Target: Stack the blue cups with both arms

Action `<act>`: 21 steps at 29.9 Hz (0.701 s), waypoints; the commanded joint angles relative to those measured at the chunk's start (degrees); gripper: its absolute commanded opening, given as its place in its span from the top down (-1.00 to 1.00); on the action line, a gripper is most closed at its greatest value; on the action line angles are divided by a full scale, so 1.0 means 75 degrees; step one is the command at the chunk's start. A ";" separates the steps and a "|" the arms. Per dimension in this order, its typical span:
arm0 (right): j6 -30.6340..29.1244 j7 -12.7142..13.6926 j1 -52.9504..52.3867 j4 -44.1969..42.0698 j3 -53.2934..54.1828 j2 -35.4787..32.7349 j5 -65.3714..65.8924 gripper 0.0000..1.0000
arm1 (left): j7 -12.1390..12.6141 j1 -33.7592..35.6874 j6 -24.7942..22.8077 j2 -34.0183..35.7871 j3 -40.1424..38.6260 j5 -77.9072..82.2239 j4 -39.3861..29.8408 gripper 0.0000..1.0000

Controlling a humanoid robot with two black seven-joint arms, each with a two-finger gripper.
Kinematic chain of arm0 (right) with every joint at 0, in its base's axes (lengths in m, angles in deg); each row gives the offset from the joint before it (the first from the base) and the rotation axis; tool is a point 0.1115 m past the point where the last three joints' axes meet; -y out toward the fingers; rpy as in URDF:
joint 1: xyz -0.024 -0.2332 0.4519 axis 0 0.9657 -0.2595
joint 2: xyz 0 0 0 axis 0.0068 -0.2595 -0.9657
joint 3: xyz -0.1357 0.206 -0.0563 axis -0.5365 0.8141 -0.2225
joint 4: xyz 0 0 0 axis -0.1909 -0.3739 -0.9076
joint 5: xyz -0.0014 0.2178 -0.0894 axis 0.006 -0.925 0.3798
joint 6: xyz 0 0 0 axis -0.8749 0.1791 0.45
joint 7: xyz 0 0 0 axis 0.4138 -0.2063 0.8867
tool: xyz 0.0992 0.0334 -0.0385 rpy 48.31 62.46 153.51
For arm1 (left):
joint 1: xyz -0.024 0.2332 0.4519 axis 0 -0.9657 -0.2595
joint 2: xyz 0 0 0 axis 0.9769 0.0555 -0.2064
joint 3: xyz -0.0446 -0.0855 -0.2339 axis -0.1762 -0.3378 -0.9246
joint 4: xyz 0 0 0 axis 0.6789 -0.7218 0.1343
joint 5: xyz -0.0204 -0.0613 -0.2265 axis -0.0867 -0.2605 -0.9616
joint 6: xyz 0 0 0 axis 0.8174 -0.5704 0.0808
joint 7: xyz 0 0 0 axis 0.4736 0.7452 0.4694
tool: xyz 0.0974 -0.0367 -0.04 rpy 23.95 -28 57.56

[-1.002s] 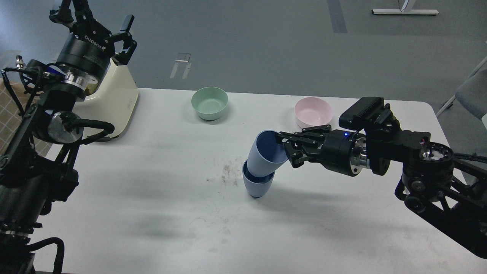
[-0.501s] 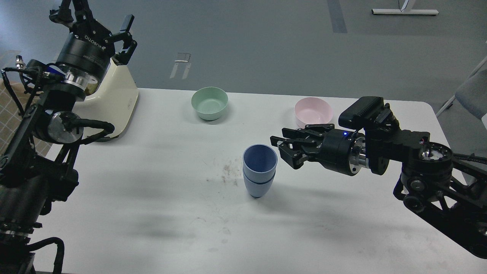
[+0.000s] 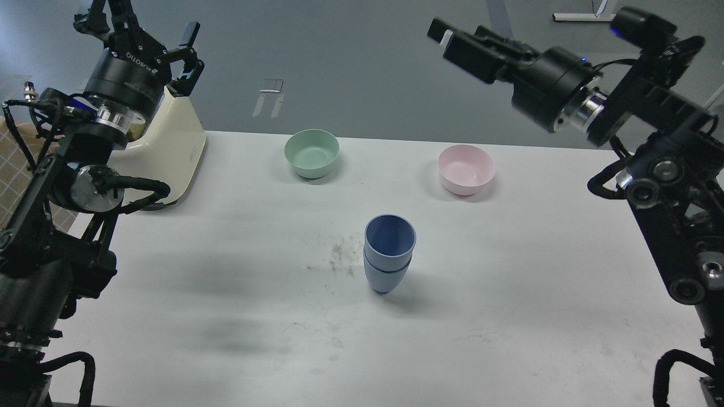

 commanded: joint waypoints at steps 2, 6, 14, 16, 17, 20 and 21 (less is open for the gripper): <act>0.0001 -0.0019 -0.0130 -0.0539 0.1875 0.0690 -0.0917 -1.00 | 0.0012 0.0040 -0.0086 0.0004 0.0008 0.0003 0.0138 -0.95; 0.0001 -0.0030 -0.0153 -0.1337 0.2218 0.0386 -0.2126 -1.00 | 0.0012 0.0286 -0.0274 0.0004 0.0008 0.0003 0.0513 -0.95; 0.0001 -0.0030 -0.0445 -0.3725 0.2323 -0.0539 -0.5416 -1.00 | 0.0001 0.0907 -0.0649 0.0004 -0.0004 -0.0067 0.1755 -0.95; 0.0001 -0.0030 -0.0470 -0.4229 0.2335 -0.0669 -0.6166 -1.00 | 0.0001 0.0977 -0.0649 0.0004 -0.0004 -0.0103 0.1966 -0.95; 0.0001 -0.0030 -0.0470 -0.4360 0.2335 -0.0704 -0.6426 -1.00 | 0.0001 0.0989 -0.0661 0.0004 -0.0004 -0.0114 0.2048 -0.95; 0.0001 -0.0042 -0.0458 -0.4899 0.2405 -0.0705 -0.7388 -1.00 | -0.0011 0.1048 -0.0673 0.0004 -0.0004 -0.0138 0.2342 -0.95; 0.0124 -0.0054 -0.0435 -0.5098 0.2429 -0.0705 -0.7761 -1.00 | 0.0001 0.1060 -0.0684 0.0004 -0.0015 -0.0150 0.2493 -0.95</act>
